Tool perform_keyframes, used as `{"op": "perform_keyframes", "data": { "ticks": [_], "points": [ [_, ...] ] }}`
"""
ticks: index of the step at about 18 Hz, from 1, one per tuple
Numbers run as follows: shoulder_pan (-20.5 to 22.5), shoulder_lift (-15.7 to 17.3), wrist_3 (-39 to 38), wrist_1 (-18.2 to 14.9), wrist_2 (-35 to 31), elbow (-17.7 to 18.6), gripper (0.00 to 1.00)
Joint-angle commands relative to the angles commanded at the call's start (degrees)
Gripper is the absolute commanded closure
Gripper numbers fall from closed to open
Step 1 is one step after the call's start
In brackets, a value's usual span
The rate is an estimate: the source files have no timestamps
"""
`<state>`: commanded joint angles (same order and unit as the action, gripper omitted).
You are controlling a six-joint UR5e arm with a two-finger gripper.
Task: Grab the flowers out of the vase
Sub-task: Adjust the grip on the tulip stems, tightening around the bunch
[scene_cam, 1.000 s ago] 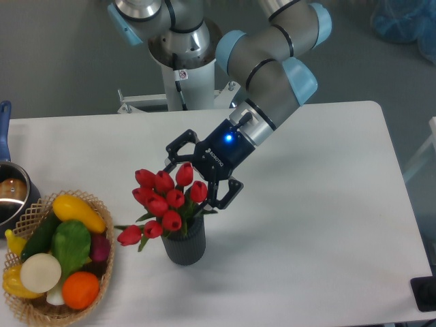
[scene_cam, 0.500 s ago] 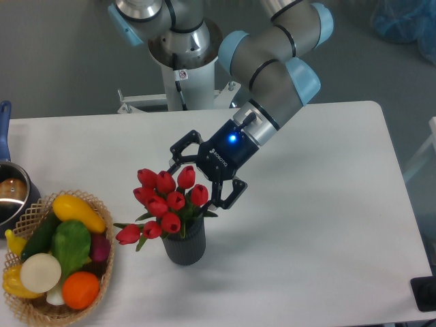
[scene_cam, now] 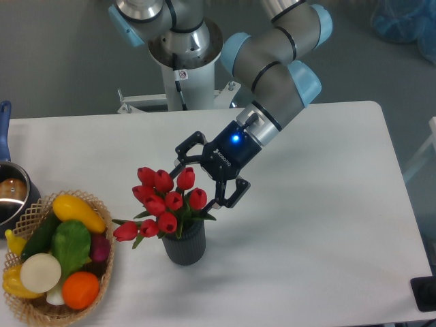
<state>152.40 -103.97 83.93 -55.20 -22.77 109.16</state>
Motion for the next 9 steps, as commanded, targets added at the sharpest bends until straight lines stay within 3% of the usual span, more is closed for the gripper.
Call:
{"op": "perform_keyframes", "data": {
  "ticks": [9],
  "points": [
    [0.00, -1.49, 6.85, 0.09, 6.32, 2.02, 0.00]
  ]
}}
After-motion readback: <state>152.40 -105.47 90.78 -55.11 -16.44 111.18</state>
